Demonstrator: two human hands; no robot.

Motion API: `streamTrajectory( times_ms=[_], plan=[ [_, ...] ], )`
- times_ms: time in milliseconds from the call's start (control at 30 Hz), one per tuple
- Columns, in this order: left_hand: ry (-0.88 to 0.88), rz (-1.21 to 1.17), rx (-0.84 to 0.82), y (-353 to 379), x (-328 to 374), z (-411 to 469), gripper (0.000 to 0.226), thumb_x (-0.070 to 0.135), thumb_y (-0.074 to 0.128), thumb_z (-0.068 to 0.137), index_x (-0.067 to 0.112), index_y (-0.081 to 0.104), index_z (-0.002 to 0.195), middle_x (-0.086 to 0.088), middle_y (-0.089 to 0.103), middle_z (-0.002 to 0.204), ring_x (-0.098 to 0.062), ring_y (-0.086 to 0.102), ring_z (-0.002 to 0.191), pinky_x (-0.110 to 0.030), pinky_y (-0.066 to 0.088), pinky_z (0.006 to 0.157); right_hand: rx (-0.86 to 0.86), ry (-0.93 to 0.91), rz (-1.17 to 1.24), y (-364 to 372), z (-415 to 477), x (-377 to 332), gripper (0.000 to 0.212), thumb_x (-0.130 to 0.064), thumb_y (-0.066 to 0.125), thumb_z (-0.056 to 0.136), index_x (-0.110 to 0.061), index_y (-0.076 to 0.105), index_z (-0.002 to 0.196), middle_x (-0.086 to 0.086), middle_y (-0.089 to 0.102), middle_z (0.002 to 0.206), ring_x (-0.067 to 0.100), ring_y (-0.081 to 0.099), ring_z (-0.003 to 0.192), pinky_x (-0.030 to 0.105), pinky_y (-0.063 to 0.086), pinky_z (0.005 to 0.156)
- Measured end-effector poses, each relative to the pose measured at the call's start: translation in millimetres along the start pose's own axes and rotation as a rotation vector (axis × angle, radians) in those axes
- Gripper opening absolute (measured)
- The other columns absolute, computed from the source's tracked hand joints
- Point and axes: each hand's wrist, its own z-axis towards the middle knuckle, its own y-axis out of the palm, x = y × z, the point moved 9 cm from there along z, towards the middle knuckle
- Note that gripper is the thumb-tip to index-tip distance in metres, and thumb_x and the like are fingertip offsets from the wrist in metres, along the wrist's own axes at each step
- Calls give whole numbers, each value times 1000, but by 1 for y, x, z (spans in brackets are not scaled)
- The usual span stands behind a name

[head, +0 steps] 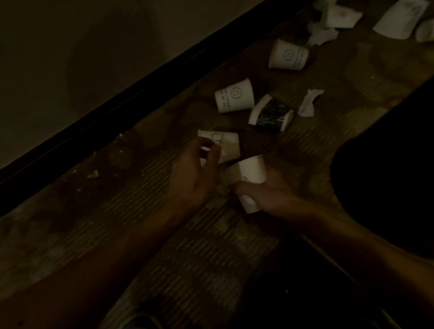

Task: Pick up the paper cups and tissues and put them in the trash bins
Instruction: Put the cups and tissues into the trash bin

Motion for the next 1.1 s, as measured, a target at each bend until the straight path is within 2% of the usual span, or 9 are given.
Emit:
streamTrajectory(
  times_ms=[133, 267, 500, 633, 733, 833, 933, 1033, 1100],
  plan=[
    [-157, -88, 100, 5, -33, 16, 46, 41, 55, 97, 17, 43, 135, -6, 54, 130, -28, 62, 105, -44, 55, 87, 44, 62, 6, -24, -7, 9, 50, -30, 81, 75, -20, 59, 119, 2, 64, 105, 18, 61, 91, 28, 49, 64],
    [-227, -165, 92, 21, -50, 23, 54, 39, 62, 93, 19, 38, 138, -8, 50, 132, -30, 62, 109, -51, 54, 91, 37, 147, 63, -30, -10, 18, 53, -32, 78, 79, -18, 56, 125, 5, 61, 109, 21, 60, 94, 30, 50, 65],
    [-307, -152, 144, 21, -65, 41, 61, 33, 66, 91, 16, 34, 141, -13, 48, 139, -29, 57, 117, -49, 51, 96, 92, 195, 154, -40, 1, 18, 66, -36, 80, 74, -16, 52, 131, 5, 61, 103, 22, 62, 90, 30, 52, 61],
    [-340, -146, 43, 28, -68, 52, 42, 28, 50, 101, 12, 47, 140, -12, 59, 128, -23, 64, 95, -35, 53, 77, 103, 206, 206, -42, 5, 16, 72, -39, 82, 71, -16, 50, 131, 6, 62, 105, 24, 63, 92, 33, 54, 65],
    [-261, -153, 29, 30, -61, 55, 41, 33, 44, 103, 14, 48, 139, -8, 61, 119, -17, 65, 80, -30, 50, 64, 150, 197, 277, -48, 10, 11, 72, -36, 83, 69, -14, 53, 131, 8, 63, 107, 26, 64, 94, 35, 55, 70],
    [-132, -55, 50, 30, -44, 54, 44, 37, 43, 104, 11, 51, 138, -11, 59, 129, -17, 58, 102, -30, 44, 82, 169, 213, 309, -55, 11, 8, 68, -36, 83, 69, -13, 56, 127, 8, 65, 103, 25, 65, 88, 31, 54, 61],
    [-38, -6, 27, 32, -26, 51, 43, 40, 46, 102, 10, 59, 130, -7, 63, 123, -19, 59, 108, -28, 42, 82, 154, 205, 378, -57, 12, 4, 66, -33, 82, 71, -11, 56, 127, 11, 65, 105, 26, 65, 88, 33, 54, 61],
    [54, 38, -89, 40, -1, 48, 35, 38, 50, 100, 15, 65, 122, 9, 62, 100, -7, 59, 91, -18, 42, 67, 99, 185, 453, -52, 11, -5, 54, -31, 80, 70, -13, 62, 118, 11, 68, 105, 27, 66, 90, 36, 54, 68],
    [84, 3, -183, 47, 12, 45, 24, 37, 52, 98, 22, 70, 102, 12, 63, 85, 3, 60, 74, -14, 44, 55, -30, 156, 552, -41, 9, -14, 52, -34, 77, 62, -15, 66, 109, 9, 71, 98, 24, 68, 86, 35, 55, 70]
  ],
)
